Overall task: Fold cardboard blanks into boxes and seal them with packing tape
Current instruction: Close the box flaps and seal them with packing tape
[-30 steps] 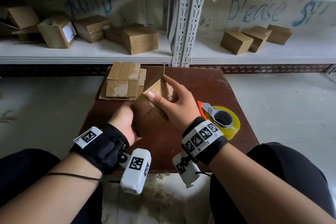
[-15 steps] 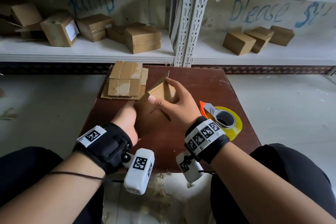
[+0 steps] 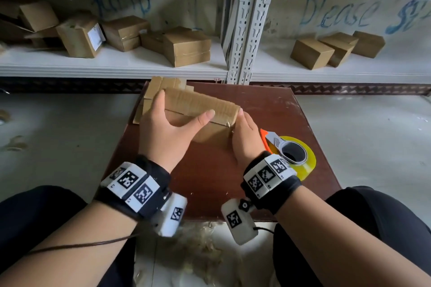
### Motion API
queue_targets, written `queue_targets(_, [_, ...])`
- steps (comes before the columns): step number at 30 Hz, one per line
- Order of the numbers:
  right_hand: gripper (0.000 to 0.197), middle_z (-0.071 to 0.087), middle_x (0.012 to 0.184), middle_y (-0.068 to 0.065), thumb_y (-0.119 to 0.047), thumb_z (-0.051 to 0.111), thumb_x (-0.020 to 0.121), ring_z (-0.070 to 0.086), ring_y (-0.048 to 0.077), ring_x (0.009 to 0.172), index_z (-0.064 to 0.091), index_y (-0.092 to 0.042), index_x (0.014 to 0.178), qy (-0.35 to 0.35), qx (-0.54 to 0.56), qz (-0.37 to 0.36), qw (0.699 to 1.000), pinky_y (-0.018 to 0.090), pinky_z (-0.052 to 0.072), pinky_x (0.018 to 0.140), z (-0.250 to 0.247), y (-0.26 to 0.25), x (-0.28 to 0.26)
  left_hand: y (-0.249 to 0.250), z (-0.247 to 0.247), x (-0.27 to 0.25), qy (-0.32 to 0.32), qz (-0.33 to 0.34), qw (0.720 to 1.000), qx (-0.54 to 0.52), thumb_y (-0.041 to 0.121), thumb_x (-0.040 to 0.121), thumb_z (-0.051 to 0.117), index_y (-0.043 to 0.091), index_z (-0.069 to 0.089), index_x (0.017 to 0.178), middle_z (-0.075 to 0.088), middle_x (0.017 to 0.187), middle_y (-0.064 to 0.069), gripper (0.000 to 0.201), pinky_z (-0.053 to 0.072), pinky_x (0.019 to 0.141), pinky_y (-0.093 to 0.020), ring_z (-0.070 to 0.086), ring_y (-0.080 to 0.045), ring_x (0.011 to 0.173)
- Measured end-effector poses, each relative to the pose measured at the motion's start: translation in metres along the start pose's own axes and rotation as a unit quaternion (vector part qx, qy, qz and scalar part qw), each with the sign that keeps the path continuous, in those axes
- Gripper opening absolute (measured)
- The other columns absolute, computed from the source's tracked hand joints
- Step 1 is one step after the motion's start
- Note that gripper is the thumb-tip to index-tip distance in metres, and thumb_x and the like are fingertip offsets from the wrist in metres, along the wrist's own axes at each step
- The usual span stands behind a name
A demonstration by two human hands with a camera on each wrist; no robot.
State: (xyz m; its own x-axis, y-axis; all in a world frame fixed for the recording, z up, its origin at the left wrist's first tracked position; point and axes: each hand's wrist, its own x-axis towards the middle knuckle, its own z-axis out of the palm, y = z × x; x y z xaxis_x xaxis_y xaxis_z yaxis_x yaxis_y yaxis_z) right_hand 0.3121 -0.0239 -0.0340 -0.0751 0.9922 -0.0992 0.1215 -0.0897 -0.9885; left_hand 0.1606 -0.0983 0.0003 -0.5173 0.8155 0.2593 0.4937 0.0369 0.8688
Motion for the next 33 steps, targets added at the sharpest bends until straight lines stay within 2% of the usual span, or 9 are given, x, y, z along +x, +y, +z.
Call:
queue_targets(6, [0.088,0.072,0.127,-0.002,-0.092,0.020,0.078,0.068,0.022,0.120,0.064,-0.037,0.130,-0.035,0.018,-0.002,0.999,0.052,0.057,0.101,0.003,-0.008,-0.013,-0.010,-0.016,0.033,0.034,0.078,0.995,0.051,0.089,0.071,0.067,0.015,0.058,0.144,0.068,0.136,-0.005,0.104,0.056,0.099,-0.038,0.063,-0.021,0.127])
queue_targets(10, [0.117,0.070,0.135,-0.004,-0.106,0.020,0.068,0.064,0.018,0.127,0.062,-0.025,0.141,-0.048,0.038,0.012,0.998,0.046,0.049,0.111,-0.001,-0.022,-0.019,-0.008,-0.015,0.034,0.080,0.120,0.988,0.056,0.071,0.097,0.052,0.006,0.074,0.116,0.075,0.098,-0.015,0.071,0.048,0.063,-0.036,0.071,-0.033,0.091])
queue_targets(12, [0.109,0.073,0.102,-0.016,-0.102,0.029,0.072,0.067,-0.002,0.095,0.064,-0.016,0.128,-0.077,0.040,-0.025,0.996,0.021,0.053,0.085,-0.006,-0.026,-0.022,-0.004,-0.013,0.028,0.102,0.149,0.982,0.055,0.059,0.104,0.046,0.012,0.077,0.117,0.079,0.107,-0.004,0.057,0.055,0.070,-0.033,0.074,-0.023,0.093])
queue_targets(14, [0.069,0.069,0.076,-0.019,-0.068,0.047,0.093,0.064,-0.007,0.066,0.066,-0.010,0.124,-0.092,0.068,-0.073,0.991,0.011,0.049,0.059,-0.007,-0.027,-0.027,0.000,-0.011,0.023,0.108,0.174,0.976,0.070,0.053,0.106,0.047,0.017,0.073,0.129,0.078,0.114,-0.001,0.050,0.060,0.079,-0.038,0.074,-0.021,0.100])
queue_targets(17, [0.035,0.079,0.102,-0.007,-0.039,0.068,0.099,0.075,0.005,0.091,0.069,-0.014,0.124,-0.089,0.062,-0.101,0.989,0.023,0.061,0.076,-0.005,-0.024,-0.029,0.002,-0.008,0.018,0.091,0.202,0.967,0.122,0.064,0.097,0.058,0.020,0.064,0.141,0.079,0.093,-0.008,0.063,0.058,0.067,-0.041,0.073,-0.027,0.083])
queue_targets(19, [0.046,0.079,0.105,-0.006,-0.060,0.068,0.094,0.076,0.011,0.098,0.072,-0.021,0.118,-0.053,-0.012,-0.093,0.994,0.038,0.063,0.089,-0.007,-0.019,-0.027,0.001,-0.007,0.019,0.079,0.180,0.975,0.103,0.071,0.090,0.059,0.021,0.063,0.141,0.079,0.096,-0.008,0.071,0.059,0.068,-0.044,0.073,-0.027,0.084])
queue_targets(23, [0.067,0.072,0.082,-0.001,-0.087,0.042,0.087,0.073,0.025,0.076,0.061,-0.023,0.089,0.008,-0.183,-0.093,0.979,0.048,0.062,0.076,-0.014,-0.012,-0.020,0.002,-0.014,0.023,0.078,0.135,0.985,0.068,0.061,0.097,0.057,0.021,0.069,0.134,0.079,0.112,-0.002,0.056,0.059,0.074,-0.040,0.074,-0.018,0.094])
queue_targets(29, [0.062,0.047,0.054,-0.009,-0.068,0.046,0.100,0.046,0.014,0.055,0.046,-0.019,0.063,0.045,-0.209,-0.120,0.969,0.033,0.034,0.057,-0.025,-0.021,-0.012,0.008,-0.016,0.025,0.073,0.058,0.992,-0.087,0.046,0.082,0.085,0.026,0.079,0.105,0.079,0.090,0.010,0.031,0.062,0.076,-0.031,0.075,-0.004,0.079])
queue_targets(33, [0.053,0.052,0.072,-0.006,-0.062,0.041,0.105,0.048,0.017,0.069,0.052,-0.014,0.085,0.062,-0.175,-0.062,0.981,0.036,0.031,0.067,-0.022,-0.028,-0.004,0.007,-0.005,0.016,0.051,0.044,0.989,-0.132,0.042,0.071,0.093,0.026,0.078,0.100,0.079,0.094,0.009,0.036,0.063,0.087,-0.039,0.076,-0.006,0.090])
